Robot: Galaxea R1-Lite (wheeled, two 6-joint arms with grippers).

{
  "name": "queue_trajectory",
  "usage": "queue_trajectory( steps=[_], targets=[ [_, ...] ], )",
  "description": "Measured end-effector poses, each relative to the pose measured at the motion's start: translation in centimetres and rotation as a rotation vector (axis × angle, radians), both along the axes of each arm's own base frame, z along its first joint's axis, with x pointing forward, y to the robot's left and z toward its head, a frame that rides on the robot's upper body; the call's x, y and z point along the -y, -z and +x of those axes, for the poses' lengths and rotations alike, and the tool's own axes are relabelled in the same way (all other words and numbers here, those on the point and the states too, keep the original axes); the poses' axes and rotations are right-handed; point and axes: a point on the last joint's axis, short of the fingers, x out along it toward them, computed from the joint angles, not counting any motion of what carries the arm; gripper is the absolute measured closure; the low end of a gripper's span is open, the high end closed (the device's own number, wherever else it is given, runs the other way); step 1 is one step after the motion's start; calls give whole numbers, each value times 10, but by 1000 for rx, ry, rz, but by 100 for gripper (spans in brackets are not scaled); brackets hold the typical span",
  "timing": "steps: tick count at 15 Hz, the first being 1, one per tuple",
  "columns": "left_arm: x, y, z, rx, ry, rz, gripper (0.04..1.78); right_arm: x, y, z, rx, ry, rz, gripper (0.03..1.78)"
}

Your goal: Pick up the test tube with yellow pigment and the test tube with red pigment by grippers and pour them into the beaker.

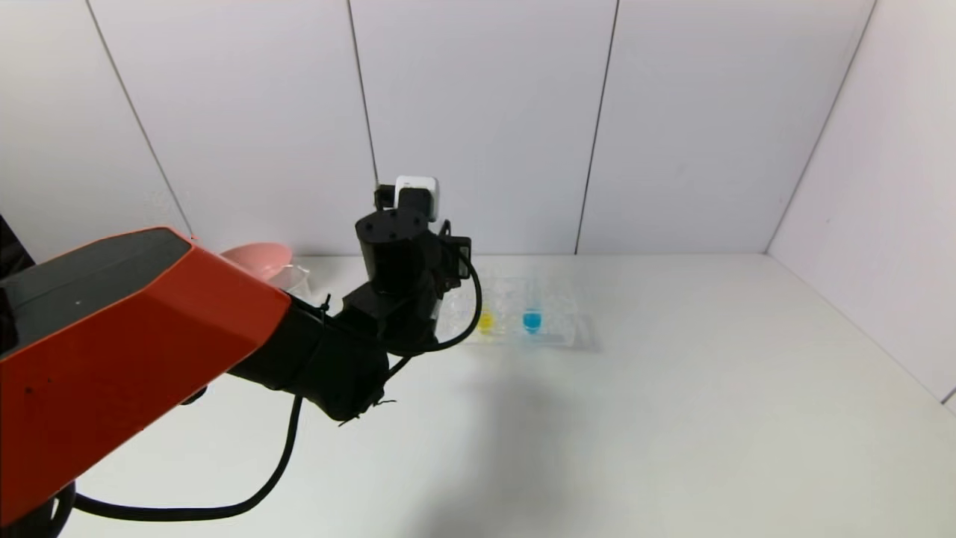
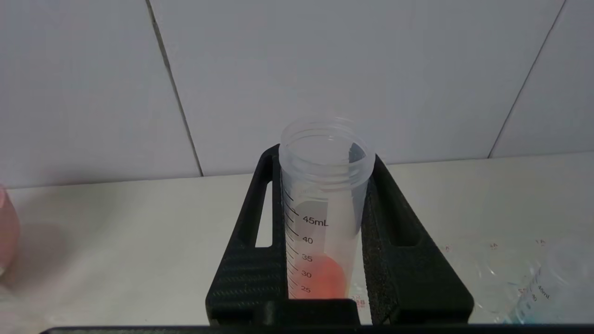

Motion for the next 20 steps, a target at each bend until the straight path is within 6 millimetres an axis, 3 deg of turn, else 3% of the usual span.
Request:
queue_trajectory(
  steps=[3,6,12,16,20],
  targets=[
    [-14,-10,-15,-26,24,17,136,0,0,0,1,0,0,10],
    [-56,-18,-31,-83,86,65,136,0,0,0,0,0,0,10],
    [-199,-31,-64,-207,134,89,136,0,0,0,0,0,0,10],
    [-272,-30,-82,-249,127,62,136,0,0,0,0,0,0,10],
    [-295,-24,-70,-267,120,109,136,0,0,0,0,0,0,10]
  ],
)
